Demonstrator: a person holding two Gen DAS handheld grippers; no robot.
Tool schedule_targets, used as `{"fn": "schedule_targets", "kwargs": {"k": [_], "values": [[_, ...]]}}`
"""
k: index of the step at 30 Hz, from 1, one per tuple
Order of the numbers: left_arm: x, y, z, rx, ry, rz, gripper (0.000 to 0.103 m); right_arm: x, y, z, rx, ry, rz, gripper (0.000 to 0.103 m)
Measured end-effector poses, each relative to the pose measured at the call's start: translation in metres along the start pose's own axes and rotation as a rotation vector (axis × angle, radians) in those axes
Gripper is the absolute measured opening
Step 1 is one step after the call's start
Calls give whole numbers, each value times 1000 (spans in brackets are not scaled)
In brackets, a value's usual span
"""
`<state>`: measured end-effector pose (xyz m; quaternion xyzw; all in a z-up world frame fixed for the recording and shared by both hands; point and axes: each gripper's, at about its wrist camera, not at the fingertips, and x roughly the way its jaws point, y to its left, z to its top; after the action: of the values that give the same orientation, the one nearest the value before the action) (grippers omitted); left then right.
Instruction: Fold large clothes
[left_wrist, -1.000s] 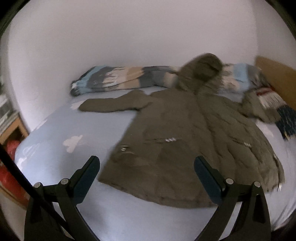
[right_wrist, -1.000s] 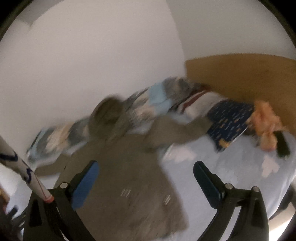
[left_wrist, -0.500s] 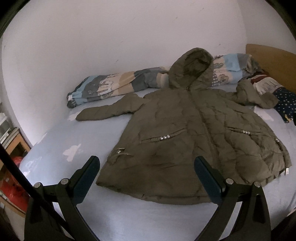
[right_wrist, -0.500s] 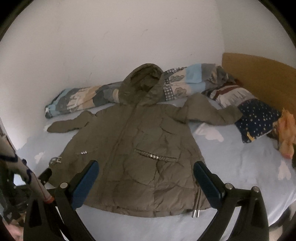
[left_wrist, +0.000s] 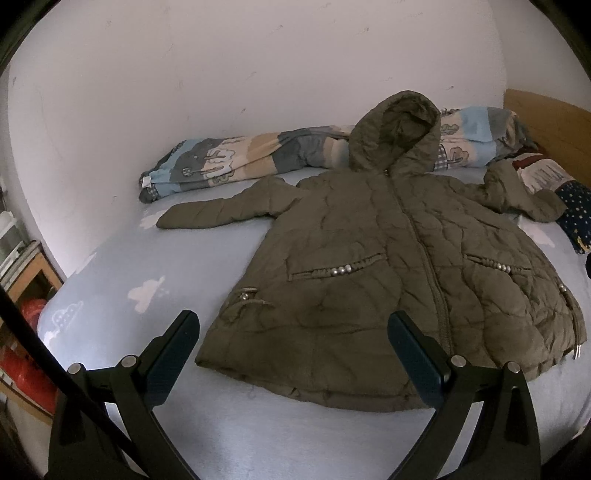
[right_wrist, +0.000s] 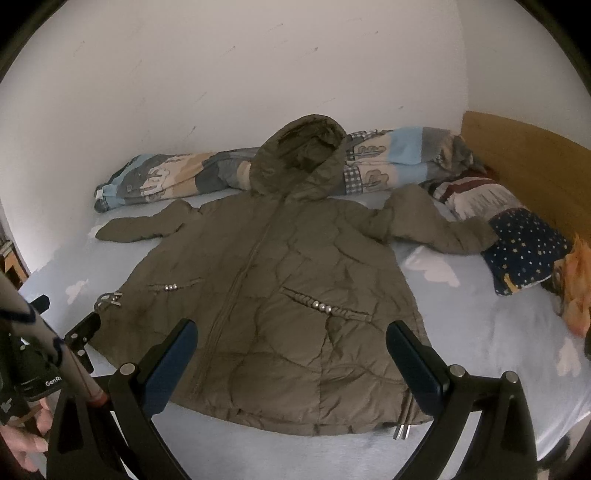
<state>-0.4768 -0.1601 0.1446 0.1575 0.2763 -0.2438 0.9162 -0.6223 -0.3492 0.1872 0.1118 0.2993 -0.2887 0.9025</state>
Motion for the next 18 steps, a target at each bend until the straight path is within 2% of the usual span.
{"fn": "schedule_targets", "kwargs": {"k": [18], "values": [[2, -4, -3, 9, 3, 18, 102, 1, -3, -2, 19, 7, -2, 103]]}}
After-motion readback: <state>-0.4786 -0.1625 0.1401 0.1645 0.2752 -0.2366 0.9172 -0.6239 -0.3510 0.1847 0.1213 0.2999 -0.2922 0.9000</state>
